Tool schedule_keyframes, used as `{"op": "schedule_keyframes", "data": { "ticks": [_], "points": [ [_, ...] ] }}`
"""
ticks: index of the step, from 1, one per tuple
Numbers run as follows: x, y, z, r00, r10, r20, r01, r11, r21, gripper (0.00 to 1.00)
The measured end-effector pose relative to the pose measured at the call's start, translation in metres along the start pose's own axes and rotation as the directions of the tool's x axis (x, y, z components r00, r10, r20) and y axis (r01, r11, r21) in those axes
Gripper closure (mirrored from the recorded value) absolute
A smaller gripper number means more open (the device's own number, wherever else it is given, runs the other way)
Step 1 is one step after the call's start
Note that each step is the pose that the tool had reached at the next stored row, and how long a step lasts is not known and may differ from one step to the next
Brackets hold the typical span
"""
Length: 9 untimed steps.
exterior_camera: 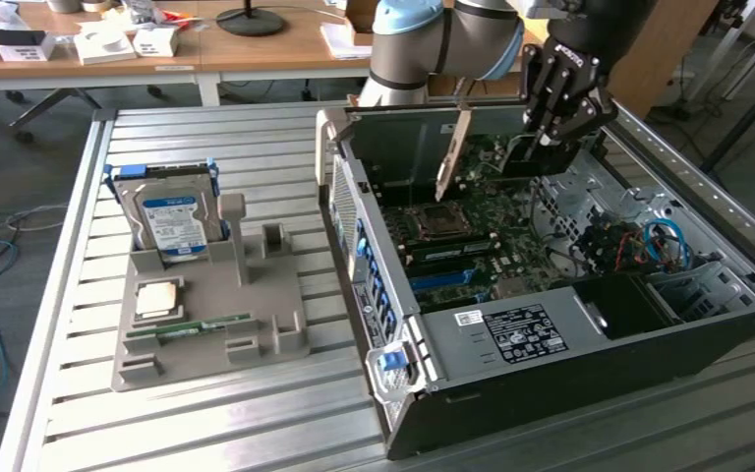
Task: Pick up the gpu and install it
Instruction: 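Insert the gpu into the slot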
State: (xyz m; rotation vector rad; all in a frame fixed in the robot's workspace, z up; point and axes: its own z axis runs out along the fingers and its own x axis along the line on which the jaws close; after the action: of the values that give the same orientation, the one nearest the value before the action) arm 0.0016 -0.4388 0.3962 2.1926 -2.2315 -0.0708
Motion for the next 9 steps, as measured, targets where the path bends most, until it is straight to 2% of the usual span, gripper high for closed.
{"op": "schedule_keyframes", "data": {
  "ticks": [9],
  "points": [
    [0.0, 0.0, 0.001, 1.0, 0.0, 0.0004, 0.0, 1.0, 0.0001, 0.74]
  ]
}}
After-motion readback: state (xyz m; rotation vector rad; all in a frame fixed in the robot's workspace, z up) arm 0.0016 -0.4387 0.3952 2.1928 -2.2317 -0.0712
